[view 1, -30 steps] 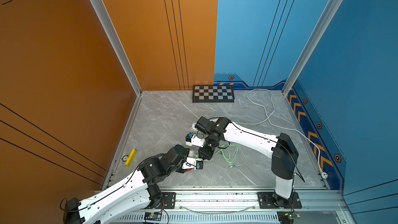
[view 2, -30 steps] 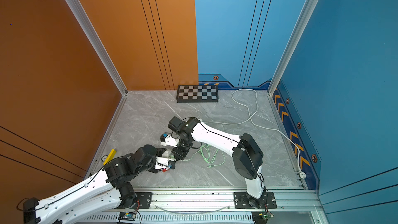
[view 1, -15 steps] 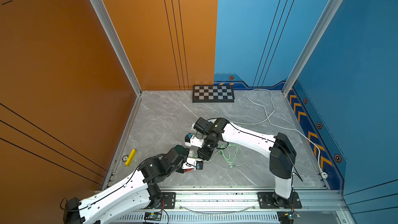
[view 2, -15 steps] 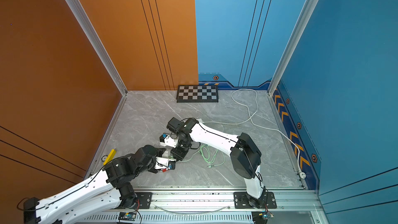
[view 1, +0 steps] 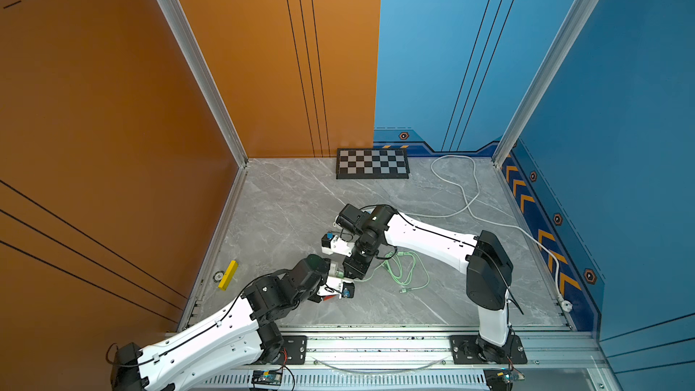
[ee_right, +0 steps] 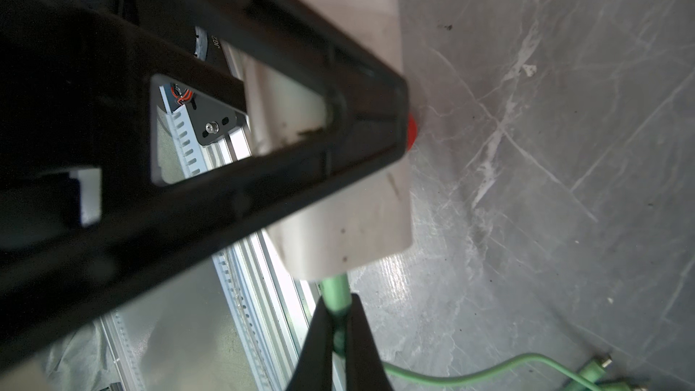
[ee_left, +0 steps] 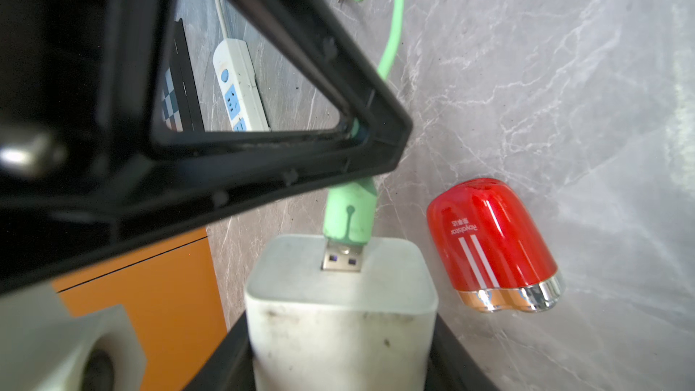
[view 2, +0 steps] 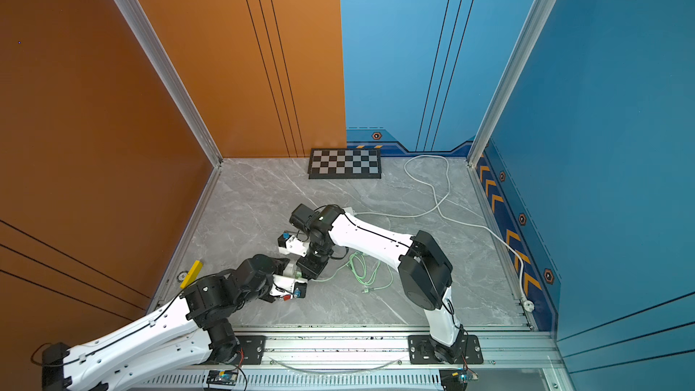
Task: Charge the electric shaver
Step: Insert the charging cable into the plug.
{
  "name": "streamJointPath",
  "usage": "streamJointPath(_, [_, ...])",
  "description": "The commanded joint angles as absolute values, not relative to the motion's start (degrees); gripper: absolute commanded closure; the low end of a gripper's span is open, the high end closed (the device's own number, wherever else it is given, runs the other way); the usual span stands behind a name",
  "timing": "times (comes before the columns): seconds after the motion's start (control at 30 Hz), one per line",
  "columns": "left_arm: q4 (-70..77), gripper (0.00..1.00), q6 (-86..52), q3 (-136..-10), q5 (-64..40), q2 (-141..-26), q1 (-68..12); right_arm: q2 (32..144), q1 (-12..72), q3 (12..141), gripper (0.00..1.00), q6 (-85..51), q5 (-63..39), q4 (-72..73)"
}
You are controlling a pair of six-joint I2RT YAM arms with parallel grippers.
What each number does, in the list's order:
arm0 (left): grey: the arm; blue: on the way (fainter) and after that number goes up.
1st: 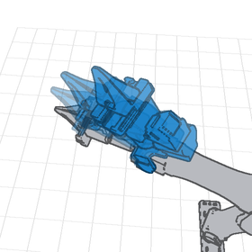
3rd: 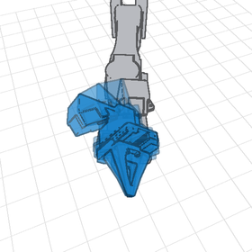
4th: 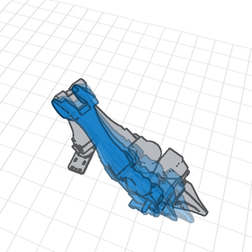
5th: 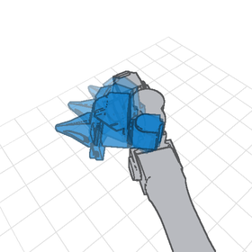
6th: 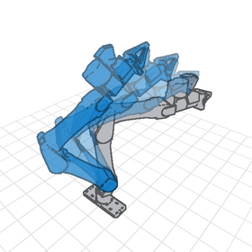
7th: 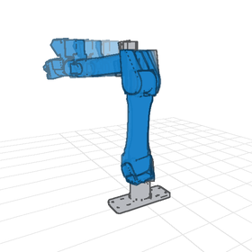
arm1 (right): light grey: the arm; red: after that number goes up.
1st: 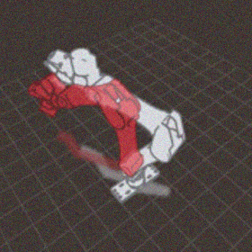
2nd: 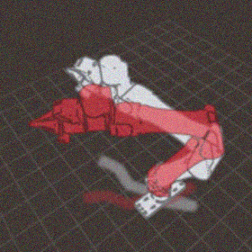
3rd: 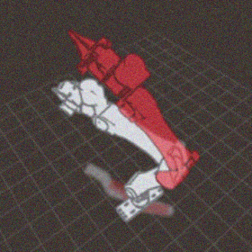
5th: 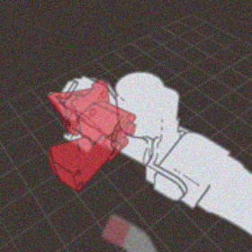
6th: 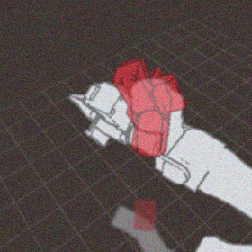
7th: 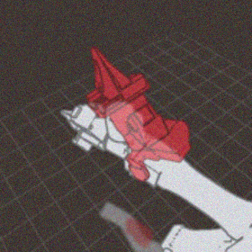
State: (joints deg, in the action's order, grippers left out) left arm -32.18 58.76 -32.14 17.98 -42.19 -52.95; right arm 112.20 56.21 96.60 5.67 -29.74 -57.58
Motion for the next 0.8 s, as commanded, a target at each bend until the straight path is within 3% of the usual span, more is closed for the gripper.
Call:
streamJointPath(0.0, [-29.14, 1.0, 58.49, -32.54, 14.32, -42.13, -54.76, 113.12, 54.72, 98.53, 1.0, 2.68, -26.77, -53.79])
streamJointPath(0.77, [-26.97, 1.0, 50.72, -33.94, 13.25, -43.51, -57.18, 112.33, 54.14, 97.51, 1.0, -5.16, -29.09, -42.05])
